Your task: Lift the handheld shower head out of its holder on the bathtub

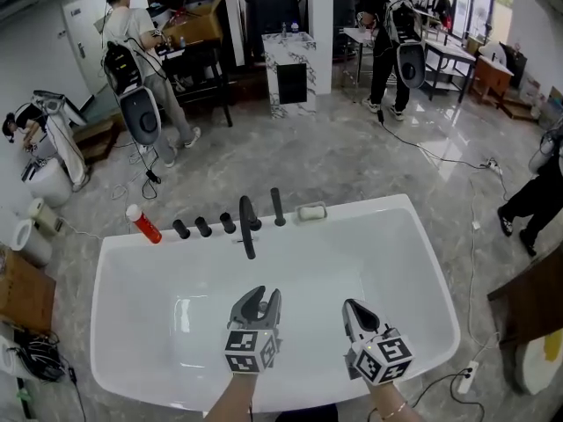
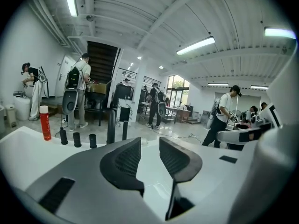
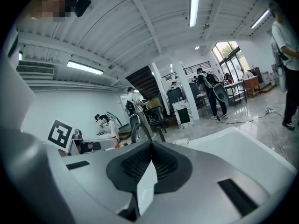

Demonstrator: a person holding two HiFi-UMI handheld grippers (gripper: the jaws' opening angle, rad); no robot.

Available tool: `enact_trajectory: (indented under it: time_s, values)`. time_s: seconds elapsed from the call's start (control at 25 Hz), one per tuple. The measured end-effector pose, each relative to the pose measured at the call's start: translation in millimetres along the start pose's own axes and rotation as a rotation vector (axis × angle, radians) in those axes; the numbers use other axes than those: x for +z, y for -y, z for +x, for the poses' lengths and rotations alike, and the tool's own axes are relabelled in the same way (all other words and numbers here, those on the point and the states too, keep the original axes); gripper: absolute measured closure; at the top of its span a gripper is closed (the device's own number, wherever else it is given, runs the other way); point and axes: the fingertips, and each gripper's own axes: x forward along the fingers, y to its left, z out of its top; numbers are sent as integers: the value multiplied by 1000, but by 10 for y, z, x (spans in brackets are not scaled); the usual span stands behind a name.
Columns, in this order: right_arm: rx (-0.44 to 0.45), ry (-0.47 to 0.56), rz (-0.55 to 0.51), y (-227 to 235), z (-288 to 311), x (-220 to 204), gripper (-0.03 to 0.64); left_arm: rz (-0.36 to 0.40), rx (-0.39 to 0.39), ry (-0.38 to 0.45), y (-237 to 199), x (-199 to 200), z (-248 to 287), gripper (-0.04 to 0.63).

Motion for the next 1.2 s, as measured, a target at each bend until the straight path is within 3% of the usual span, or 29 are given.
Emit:
enact_trajectory:
  time_s: [0.36,0.76,1.2]
  values:
    - [48,-51,3,876,1052,-106,611,5,65,-11,-289,-59,1448,454]
    - [69,-76,21,2125,2079,-738,611,-29,139,-21,-517,-743,3223,431]
    - [68,-104,54,2704,2851,-1343,611,-14,204,-45,-1059,-1205,4284,407]
